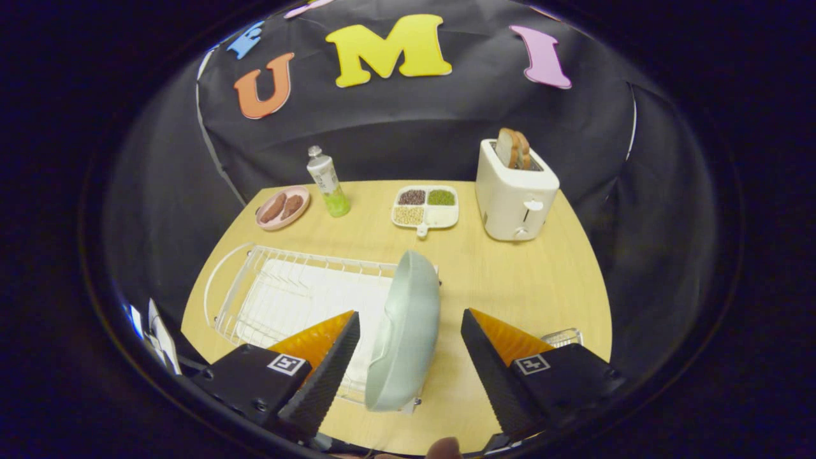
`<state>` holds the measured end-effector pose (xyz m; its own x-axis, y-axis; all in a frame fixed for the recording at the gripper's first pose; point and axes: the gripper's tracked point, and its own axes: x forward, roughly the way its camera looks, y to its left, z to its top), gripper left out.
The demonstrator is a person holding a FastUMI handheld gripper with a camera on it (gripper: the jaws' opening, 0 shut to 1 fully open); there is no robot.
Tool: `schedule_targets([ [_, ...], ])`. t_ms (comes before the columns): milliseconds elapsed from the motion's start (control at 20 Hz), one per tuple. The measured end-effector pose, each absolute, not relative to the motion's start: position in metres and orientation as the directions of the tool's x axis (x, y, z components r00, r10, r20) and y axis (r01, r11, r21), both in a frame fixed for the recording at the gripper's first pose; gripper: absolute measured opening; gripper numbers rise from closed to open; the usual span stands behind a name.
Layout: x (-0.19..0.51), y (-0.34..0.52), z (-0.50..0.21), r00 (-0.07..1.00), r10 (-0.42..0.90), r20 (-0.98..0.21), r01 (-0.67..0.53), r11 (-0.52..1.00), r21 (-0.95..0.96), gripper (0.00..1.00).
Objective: Take the plate from the dish rack, then take the spoon from the basket and place it into the plate.
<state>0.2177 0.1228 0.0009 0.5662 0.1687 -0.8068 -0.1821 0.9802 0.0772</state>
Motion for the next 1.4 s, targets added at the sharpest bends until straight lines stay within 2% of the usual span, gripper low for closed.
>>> schedule_targets([
  [200,0.221,0.136,-0.022,0.495,0.146,-0.857,-0.105,0.989,0.108,0.98],
  [250,0.221,0.139,-0.027,0.475,0.134,-0.87,-0.087,0.991,0.106,0.88],
  [350,0.22,0.139,-0.035,0.454,0.09,-0.886,-0.062,0.996,0.07,0.77],
  [600,0.219,0.133,-0.043,0.42,-0.029,-0.907,0.005,1.0,-0.03,0.66],
  [700,0.218,0.128,-0.041,0.416,-0.084,-0.905,0.034,0.996,-0.076,0.5],
  [800,0.219,0.129,-0.04,0.413,-0.11,-0.904,0.046,0.994,-0.1,0.39],
  [1050,0.224,0.13,-0.026,0.431,-0.174,-0.886,0.068,0.985,-0.16,0.38],
  [1250,0.228,0.132,0.002,0.486,-0.27,-0.831,0.069,0.96,-0.271,0.38],
  [1400,0.221,0.14,0.026,0.551,-0.225,-0.803,0.054,0.971,-0.235,0.38],
])
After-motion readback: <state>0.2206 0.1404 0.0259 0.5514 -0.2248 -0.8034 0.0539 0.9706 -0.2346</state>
